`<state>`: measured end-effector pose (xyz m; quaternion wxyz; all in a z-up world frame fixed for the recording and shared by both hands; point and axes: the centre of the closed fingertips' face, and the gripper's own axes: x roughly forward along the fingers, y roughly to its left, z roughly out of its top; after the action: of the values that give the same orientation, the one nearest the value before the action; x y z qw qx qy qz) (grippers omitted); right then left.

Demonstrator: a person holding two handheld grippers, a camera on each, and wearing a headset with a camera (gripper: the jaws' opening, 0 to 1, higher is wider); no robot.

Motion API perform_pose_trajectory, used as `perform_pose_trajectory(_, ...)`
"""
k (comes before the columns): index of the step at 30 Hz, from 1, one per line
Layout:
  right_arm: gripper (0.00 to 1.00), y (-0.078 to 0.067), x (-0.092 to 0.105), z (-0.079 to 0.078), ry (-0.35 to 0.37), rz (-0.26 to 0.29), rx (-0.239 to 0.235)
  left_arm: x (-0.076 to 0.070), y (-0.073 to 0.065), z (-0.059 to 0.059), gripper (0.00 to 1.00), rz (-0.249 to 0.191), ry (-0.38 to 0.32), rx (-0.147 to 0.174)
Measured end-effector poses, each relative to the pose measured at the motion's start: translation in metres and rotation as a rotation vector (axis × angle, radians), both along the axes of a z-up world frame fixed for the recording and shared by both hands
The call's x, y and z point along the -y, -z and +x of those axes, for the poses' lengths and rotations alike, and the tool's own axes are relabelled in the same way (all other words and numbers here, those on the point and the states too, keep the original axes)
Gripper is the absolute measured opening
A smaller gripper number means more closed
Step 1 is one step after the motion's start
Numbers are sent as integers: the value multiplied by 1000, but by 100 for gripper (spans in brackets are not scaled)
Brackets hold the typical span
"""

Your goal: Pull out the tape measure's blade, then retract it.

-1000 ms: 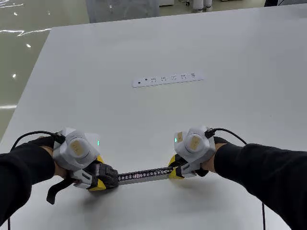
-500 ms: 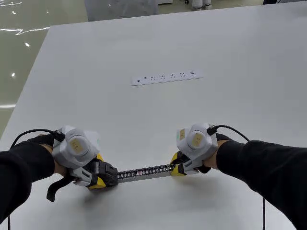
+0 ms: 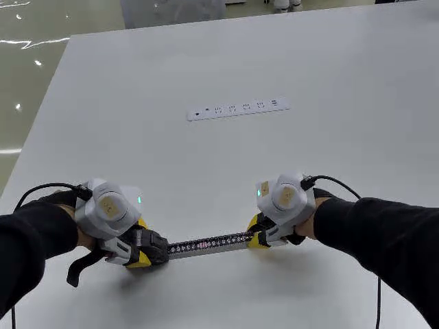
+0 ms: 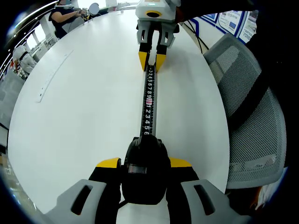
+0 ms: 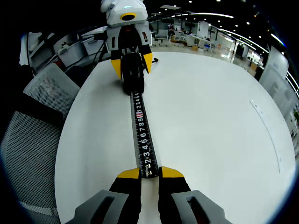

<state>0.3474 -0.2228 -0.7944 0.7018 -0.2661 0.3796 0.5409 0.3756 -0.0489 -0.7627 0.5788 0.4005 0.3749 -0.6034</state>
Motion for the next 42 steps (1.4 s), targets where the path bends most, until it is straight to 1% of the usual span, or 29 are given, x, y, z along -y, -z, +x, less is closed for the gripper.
perform_pose_trajectory(12, 8, -1, 3, -1, -6, -10, 9, 0, 0, 0, 32, -2, -4, -1)
perform_pose_trajectory(42, 8, 0, 17, -4, 11, -14, -4, 0, 1, 0, 32, -1, -1, 2)
